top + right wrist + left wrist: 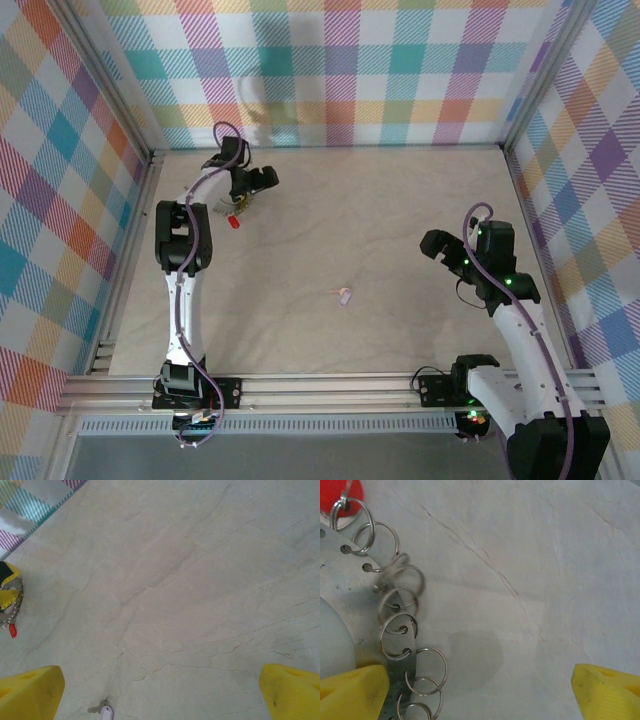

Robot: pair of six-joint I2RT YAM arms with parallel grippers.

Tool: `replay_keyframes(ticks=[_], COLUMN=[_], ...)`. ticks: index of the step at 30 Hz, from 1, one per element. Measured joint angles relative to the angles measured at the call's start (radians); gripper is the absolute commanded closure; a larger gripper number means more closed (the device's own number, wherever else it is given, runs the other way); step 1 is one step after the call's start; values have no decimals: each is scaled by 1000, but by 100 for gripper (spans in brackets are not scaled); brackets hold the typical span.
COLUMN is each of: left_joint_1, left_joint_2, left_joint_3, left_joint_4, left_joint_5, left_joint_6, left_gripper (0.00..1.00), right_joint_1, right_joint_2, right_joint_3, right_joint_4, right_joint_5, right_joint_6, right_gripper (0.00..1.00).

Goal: Put the keys on the keyring

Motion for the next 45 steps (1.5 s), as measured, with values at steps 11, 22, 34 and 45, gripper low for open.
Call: replay_keyframes(ticks=[11, 22, 34, 45], left_joint_1=[-197, -430, -501, -293], left_joint_2=[-229, -502, -804, -1059], left_joint_3=[-394, -793, -1076, -931], left_joint_4=[171, 293, 197, -45], left_joint_5=[-2, 23, 90, 181], left_joint_6=[-79, -223, -309, -193], left_gripper=[5, 5, 3, 0], right_joint_1=[0, 0, 6, 486], right_joint_2=[0, 96, 348, 541], right_joint_3=[2, 135, 188, 189], right_joint_4=[8, -142, -172, -58], right_joint_5=[-14, 55, -144, -212], right_joint_6=[-3, -77, -168, -203], right_gripper=[0, 0, 24, 38])
